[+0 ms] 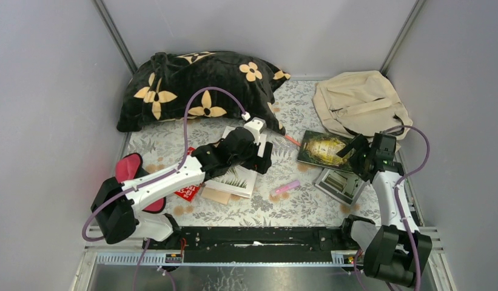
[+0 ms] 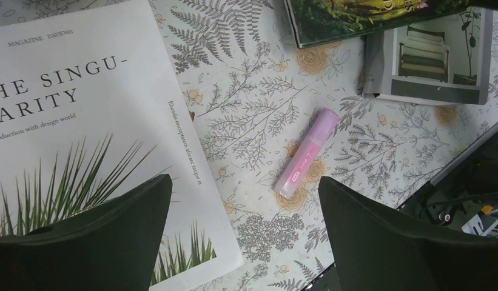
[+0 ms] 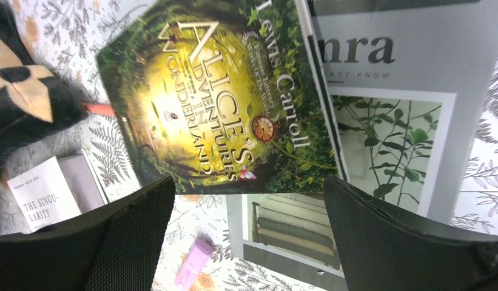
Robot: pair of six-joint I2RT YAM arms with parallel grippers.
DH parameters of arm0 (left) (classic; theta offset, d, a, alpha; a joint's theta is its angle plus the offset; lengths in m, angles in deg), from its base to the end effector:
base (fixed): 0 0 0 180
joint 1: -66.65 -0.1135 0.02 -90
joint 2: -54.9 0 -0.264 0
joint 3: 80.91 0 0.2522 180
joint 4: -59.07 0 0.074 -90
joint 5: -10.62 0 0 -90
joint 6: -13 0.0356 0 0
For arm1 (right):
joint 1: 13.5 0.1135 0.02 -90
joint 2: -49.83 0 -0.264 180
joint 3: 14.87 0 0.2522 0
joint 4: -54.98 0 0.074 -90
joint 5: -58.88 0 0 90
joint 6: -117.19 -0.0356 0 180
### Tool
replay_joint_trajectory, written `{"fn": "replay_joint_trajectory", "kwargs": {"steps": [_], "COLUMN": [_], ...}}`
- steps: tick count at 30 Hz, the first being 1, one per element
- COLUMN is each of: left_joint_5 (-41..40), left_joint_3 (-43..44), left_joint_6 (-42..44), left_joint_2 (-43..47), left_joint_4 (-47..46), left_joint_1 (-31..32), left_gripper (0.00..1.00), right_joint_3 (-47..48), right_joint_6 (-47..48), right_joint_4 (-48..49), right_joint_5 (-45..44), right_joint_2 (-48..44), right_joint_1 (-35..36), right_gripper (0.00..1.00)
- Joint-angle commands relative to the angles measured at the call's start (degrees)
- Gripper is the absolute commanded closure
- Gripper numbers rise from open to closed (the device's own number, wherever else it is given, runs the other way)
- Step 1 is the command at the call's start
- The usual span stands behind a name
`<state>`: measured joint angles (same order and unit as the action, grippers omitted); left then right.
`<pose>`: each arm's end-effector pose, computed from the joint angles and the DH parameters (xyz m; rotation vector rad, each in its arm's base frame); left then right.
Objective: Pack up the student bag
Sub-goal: Adjust the book at the center of the board.
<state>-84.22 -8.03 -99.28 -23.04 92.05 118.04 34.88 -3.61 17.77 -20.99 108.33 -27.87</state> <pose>0.1910 -0.2343 0.2820 0.5324 2.2391 -0.5944 0.2022 -0.0453 0.2218 0.8363 2.2329 0.3467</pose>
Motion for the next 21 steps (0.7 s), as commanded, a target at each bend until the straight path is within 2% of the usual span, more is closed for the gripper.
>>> {"fn": "replay_joint_trajectory", "kwargs": {"steps": [1,9,15,21], "left_joint_5": [1.61,1.69,1.62,2.9], "left_joint_3": [1.68,0.99,1.95,3.44], "left_joint_6": [0.48,0.21,1.04,1.54], "left_joint_2": [-0.6,0.54,-0.1,-1.13], "left_joint_4": [-2.81,-2.35,-2.27,-2.02], "left_joint_1": [0.24,0.22,0.23,0.21], "left_gripper": [0.01,0.01,0.01,0.01], "right_joint_3": [4.48,7.39,11.62,18.64], "right_joint_6": [1.38,-3.75,-3.78,-8.14], "right_joint_4": [-0.56,5.76,5.88,7.33], "right_joint_5": [-5.27,-4.38,-14.58,-20.58], "right_joint_2": [-0.23,4.67,3.07,15.92], "right_joint_1": [0.22,0.24,0.23,0.1], "right_gripper": [0.0,0.0,0.0,0.0]}}
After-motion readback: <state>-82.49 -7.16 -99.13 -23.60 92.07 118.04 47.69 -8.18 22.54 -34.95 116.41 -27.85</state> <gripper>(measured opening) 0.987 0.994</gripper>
